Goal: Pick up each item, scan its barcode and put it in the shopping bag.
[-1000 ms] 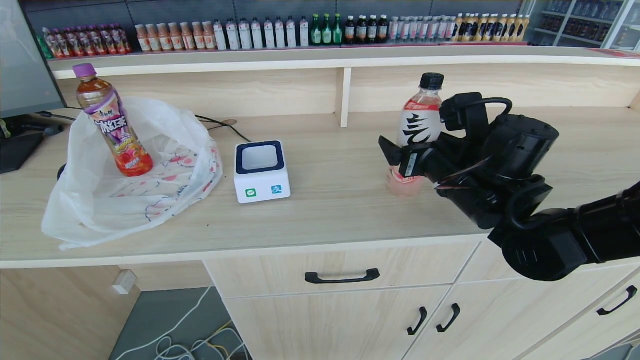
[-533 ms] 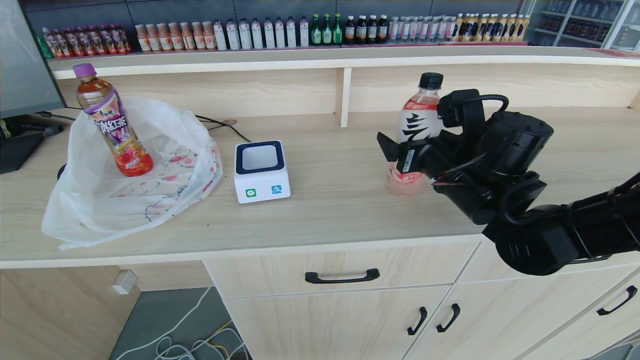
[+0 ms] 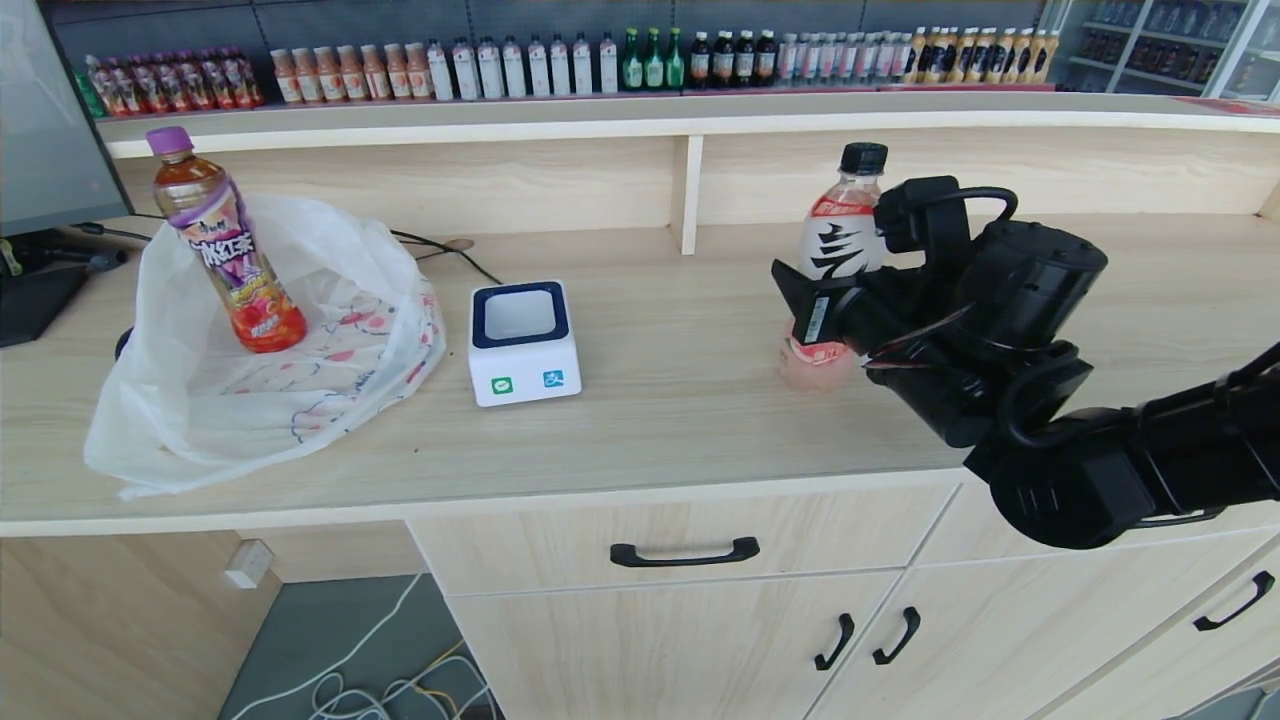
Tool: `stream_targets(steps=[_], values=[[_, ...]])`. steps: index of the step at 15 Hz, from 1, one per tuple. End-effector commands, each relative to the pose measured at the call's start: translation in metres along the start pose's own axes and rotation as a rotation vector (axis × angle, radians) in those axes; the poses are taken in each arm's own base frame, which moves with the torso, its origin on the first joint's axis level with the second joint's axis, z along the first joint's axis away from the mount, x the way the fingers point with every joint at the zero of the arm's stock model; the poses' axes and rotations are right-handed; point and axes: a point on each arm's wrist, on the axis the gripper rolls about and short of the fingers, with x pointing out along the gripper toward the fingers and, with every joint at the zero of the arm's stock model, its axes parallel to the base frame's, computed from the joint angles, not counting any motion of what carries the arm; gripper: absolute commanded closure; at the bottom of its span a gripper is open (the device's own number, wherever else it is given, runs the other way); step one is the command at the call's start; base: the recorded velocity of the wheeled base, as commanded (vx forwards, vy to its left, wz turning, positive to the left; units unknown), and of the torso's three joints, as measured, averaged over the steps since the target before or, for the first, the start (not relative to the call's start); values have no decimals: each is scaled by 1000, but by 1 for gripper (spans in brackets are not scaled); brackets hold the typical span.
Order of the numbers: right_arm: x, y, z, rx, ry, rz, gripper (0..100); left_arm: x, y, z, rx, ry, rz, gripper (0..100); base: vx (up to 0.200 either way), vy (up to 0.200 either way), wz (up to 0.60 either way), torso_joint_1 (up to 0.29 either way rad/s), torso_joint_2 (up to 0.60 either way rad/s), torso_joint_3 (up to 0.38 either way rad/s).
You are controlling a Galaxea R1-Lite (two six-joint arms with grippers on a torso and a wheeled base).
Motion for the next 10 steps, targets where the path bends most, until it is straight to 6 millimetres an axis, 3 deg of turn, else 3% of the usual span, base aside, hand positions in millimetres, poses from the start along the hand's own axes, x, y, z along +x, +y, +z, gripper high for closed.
stream_targets(steps=[1,6,10], values=[[-1,0,2,1,-5,0,100,0,0,0,0,-1,0,0,0,0,0,0,0,0],[-4,0,9,3,-19,2,100,0,0,0,0,-1,0,0,0,0,0,0,0,0],[-14,2,29,18,-65,16,100,0,0,0,0,-1,0,0,0,0,0,0,0,0]])
